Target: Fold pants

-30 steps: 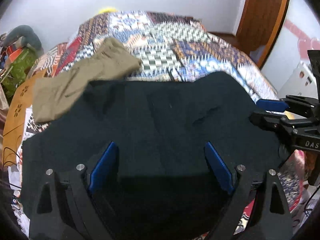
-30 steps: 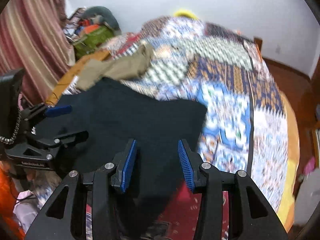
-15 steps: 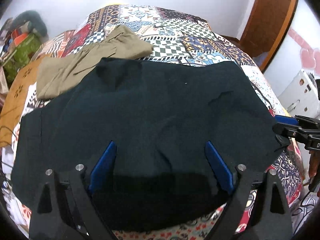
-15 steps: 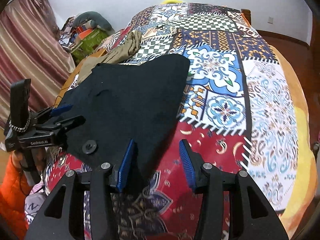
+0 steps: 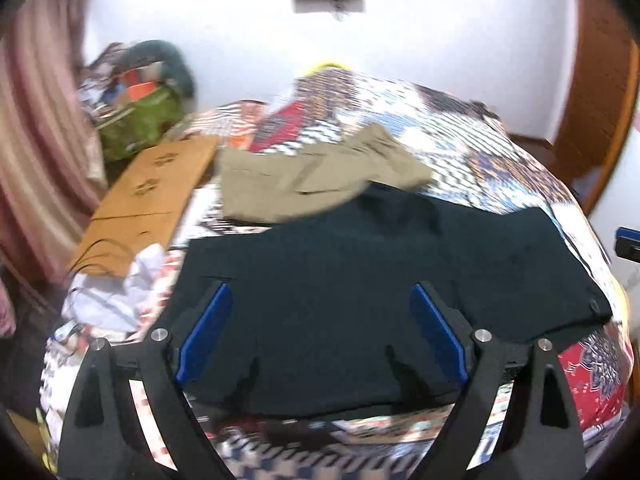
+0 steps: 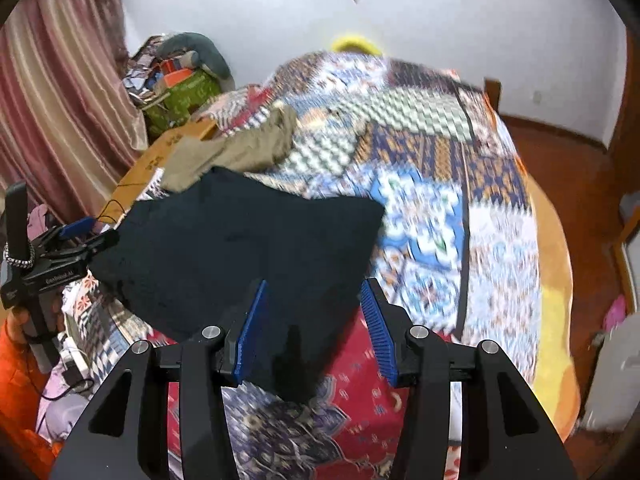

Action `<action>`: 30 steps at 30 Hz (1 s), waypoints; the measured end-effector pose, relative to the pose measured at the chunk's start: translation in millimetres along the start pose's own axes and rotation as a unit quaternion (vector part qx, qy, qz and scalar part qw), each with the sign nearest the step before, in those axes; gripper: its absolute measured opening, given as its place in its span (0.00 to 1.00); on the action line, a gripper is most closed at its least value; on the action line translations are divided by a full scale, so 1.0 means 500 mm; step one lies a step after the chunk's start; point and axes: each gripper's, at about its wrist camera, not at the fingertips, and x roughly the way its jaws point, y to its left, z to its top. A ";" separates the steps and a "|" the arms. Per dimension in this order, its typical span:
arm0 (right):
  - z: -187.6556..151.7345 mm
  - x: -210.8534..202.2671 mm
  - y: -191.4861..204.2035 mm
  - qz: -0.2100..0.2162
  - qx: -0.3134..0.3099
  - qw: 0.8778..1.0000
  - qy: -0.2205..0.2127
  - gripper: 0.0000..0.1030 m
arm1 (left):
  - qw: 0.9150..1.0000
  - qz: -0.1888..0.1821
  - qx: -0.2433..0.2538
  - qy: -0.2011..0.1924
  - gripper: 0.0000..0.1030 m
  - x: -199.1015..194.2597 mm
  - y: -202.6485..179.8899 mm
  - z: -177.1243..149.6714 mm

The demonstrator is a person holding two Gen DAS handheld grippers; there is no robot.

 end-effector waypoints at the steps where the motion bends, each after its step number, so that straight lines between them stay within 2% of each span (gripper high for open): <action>1: 0.006 0.001 0.009 0.000 -0.004 1.000 -0.005 0.50 | 1.000 0.008 -0.008 -0.003 0.89 -0.004 0.016 -0.002; 3: 0.022 0.004 0.032 0.004 -0.014 1.000 -0.018 0.56 | 0.999 0.020 -0.025 -0.002 0.89 -0.010 0.051 -0.008; 7: 0.040 0.024 0.074 0.012 -0.030 0.999 -0.027 0.58 | 0.997 0.030 -0.068 0.013 0.89 -0.010 0.121 -0.036; 13: 0.052 0.068 0.131 0.004 -0.058 0.998 -0.030 0.66 | 0.989 0.026 -0.131 0.071 0.89 0.024 0.201 -0.108; 17: 0.052 0.098 0.153 -0.004 -0.067 0.998 -0.021 0.68 | 0.981 -0.007 -0.168 0.099 0.89 0.051 0.225 -0.154; 22: 0.047 0.134 0.166 -0.008 -0.072 0.997 0.003 0.68 | 0.962 -0.067 -0.235 0.119 0.89 0.091 0.243 -0.186; 24: 0.042 0.147 0.170 -0.006 -0.071 0.997 0.019 0.69 | 0.957 -0.083 -0.257 0.111 0.89 0.096 0.251 -0.191; 27: 0.030 0.173 0.177 -0.007 -0.074 0.996 0.047 0.69 | 0.953 -0.103 -0.266 0.105 0.89 0.103 0.254 -0.184; 30: 0.011 0.204 0.186 -0.013 -0.083 0.993 0.084 0.69 | 0.951 -0.108 -0.267 0.108 0.89 0.115 0.256 -0.178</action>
